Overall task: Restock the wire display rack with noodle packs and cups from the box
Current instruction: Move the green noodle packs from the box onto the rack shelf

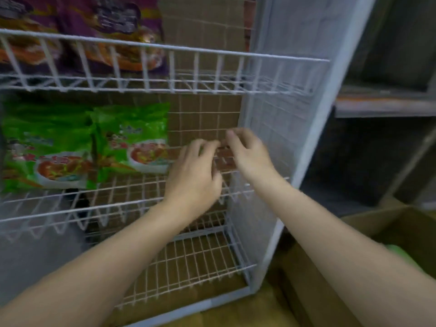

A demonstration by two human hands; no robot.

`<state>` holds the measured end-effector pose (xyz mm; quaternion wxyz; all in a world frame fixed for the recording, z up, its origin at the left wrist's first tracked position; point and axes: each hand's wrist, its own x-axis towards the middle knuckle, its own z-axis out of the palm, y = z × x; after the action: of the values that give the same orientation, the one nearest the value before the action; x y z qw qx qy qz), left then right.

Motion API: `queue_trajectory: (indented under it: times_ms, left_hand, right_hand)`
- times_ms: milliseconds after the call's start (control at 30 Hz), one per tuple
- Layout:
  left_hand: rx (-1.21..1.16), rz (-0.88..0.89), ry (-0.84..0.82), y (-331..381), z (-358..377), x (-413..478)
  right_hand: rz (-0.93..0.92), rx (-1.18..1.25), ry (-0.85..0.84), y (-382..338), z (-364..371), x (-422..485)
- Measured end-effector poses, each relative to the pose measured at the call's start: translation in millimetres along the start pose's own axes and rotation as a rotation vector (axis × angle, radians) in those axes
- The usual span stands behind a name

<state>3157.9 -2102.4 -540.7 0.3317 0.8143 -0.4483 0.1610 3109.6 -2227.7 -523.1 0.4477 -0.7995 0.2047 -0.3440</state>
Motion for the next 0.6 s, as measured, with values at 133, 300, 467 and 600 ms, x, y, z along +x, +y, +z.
queue_trajectory:
  times_ms: [133, 300, 467, 600]
  left_hand:
    - [-0.1, 0.082, 0.018, 64, 38, -13]
    - [-0.14, 0.169, -0.044, 150, 96, -24]
    - [-0.152, 0.279, -0.152, 233, 151, -36]
    - [-0.096, 0.347, -0.232, 283, 179, -39]
  right_hand:
    - [0.049, 0.121, 0.022, 29, -82, -39]
    - [0.13, 0.073, 0.124, 83, -179, -89]
    - [0.2, -0.044, 0.182, 145, -270, -129]
    - [0.29, -0.155, 0.191, 189, -330, -153]
